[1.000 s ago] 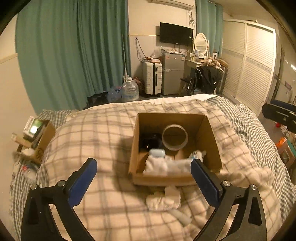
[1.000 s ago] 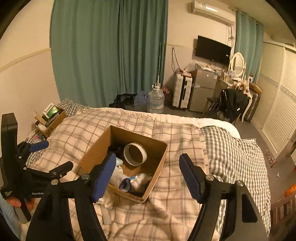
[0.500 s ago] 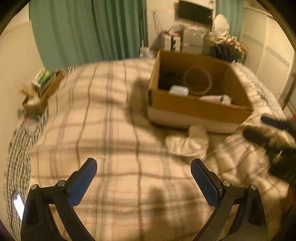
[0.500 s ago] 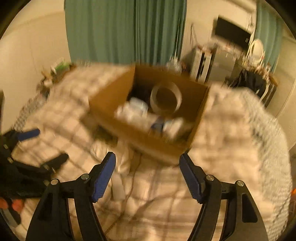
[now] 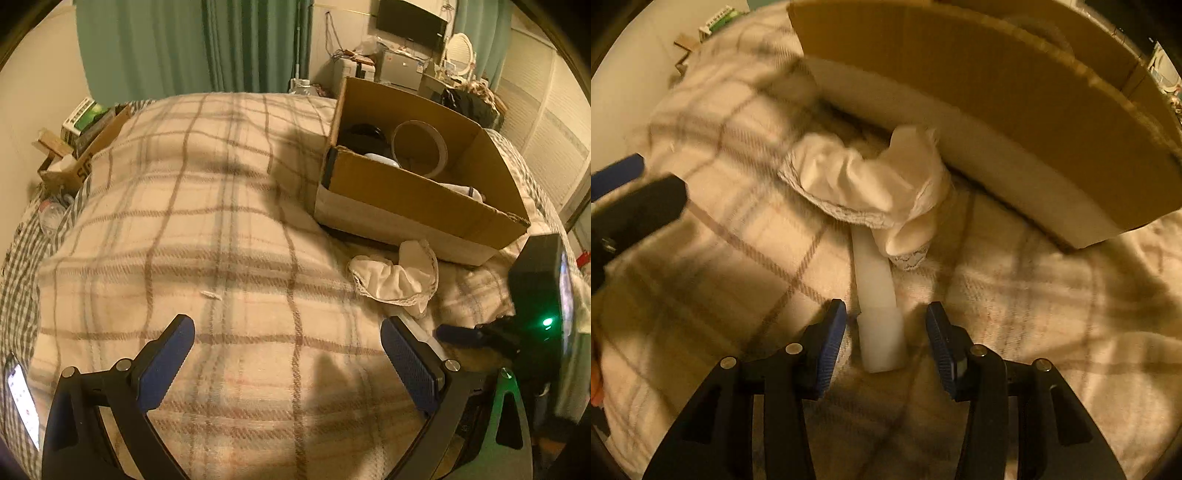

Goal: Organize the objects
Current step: 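Grasp the white plastic tube beside the box with the right tool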

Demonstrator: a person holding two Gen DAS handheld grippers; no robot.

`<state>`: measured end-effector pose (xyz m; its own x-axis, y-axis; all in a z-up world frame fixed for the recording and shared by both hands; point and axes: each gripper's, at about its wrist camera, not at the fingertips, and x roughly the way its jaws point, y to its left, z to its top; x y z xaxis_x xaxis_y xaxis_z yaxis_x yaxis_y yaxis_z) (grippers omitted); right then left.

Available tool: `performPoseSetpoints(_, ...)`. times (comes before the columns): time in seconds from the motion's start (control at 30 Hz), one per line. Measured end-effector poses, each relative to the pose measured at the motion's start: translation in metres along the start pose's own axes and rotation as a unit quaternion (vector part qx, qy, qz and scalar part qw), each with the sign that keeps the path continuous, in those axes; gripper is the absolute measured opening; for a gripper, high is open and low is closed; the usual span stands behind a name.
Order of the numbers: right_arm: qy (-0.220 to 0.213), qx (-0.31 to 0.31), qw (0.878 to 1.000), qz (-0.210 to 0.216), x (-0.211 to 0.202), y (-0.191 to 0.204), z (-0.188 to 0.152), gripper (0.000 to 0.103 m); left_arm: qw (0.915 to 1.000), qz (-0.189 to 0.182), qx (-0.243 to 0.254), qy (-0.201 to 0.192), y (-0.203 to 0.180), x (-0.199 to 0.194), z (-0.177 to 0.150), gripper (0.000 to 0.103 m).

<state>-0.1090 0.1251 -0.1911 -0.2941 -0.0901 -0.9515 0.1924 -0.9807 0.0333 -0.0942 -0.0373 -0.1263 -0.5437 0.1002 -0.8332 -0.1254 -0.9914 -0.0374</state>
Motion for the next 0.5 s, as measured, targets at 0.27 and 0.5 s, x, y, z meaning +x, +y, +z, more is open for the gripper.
performPoseSetpoints(0.27, -0.070, 0.012, 0.997, -0.015, -0.052, -0.005, -0.023, 0.017, 0.9998, 0.000, 0.002, -0.018, -0.003, -0.011, -0.004, 0.103)
performPoseSetpoints(0.5, -0.178, 0.047, 0.982, -0.036, -0.134, -0.032, -0.045, 0.017, 0.9991, 0.017, 0.037, -0.015, -0.025, -0.012, 0.002, 0.103)
